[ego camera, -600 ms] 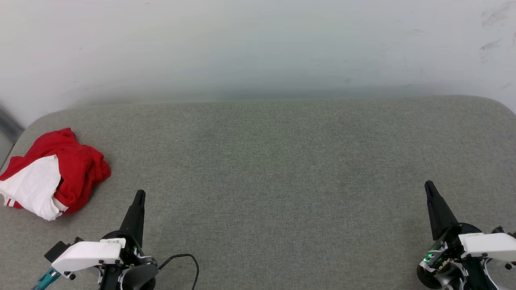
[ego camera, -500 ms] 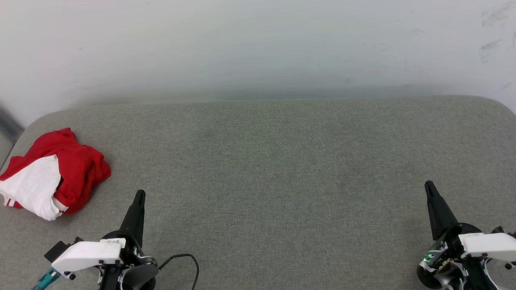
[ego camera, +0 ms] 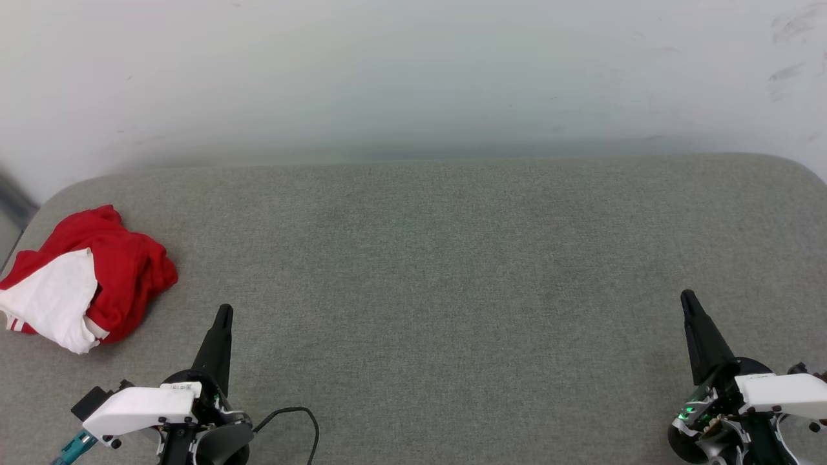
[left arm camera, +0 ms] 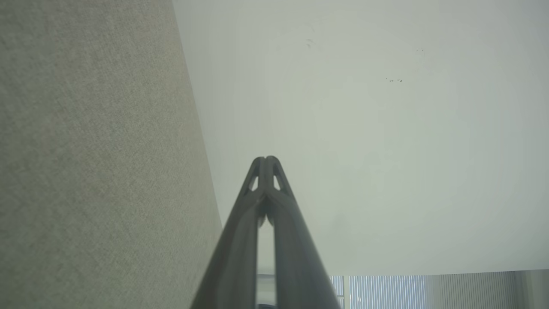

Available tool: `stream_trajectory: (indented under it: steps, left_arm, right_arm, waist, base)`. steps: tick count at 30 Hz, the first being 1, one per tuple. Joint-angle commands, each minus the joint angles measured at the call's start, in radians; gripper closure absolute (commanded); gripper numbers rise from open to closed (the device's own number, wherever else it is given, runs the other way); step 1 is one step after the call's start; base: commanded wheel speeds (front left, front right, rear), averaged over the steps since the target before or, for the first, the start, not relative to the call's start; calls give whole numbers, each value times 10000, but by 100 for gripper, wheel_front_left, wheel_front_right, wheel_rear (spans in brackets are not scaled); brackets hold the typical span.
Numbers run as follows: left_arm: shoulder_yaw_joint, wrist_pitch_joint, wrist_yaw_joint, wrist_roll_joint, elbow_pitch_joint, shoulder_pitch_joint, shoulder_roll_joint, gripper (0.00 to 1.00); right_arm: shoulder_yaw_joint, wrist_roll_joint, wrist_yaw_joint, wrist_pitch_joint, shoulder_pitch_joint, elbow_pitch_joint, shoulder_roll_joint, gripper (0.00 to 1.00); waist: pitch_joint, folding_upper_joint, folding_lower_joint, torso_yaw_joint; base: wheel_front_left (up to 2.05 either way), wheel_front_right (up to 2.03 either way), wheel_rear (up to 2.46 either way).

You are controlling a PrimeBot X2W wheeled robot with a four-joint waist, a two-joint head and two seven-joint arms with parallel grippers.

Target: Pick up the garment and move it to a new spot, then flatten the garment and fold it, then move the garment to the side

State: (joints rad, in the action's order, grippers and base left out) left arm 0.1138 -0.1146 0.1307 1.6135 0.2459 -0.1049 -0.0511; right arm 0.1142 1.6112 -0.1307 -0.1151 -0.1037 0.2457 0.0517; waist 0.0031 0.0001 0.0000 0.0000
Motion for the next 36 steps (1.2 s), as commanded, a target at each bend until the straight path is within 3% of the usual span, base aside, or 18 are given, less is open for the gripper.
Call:
stream_trajectory:
  steps: [1,19,20,30,36]
  left_arm:
    - [34,-29,23,-31,4,-94,7,100]
    - [33,-30,23,-30,4,-94,8,100]
    - [-3,7,0,-1,18,9,4,0]
    - [-61,379,-2,-215,-36,297,32,0]
    - [162,670,-67,-1239,-190,274,29,0]
  right_arm:
    - [-13,38,0,-8,-120,6,-30,100]
    - [-12,37,0,-8,-120,6,-30,100]
    - [-1,-3,0,5,13,18,0,0]
    - [-47,-261,0,377,327,150,-6,0]
    - [83,-1250,0,667,370,-83,-7,0]
  waist:
    - [0,-1,0,0]
    - [0,-1,0,0]
    - [0,-1,0,0]
    - [17,-1,0,-8]
    - [35,-1,0,-21]
  base:
    - [0,0,0]
    - [0,0,0]
    - [0,0,0]
    - [0,0,0]
    - [0,0,0]
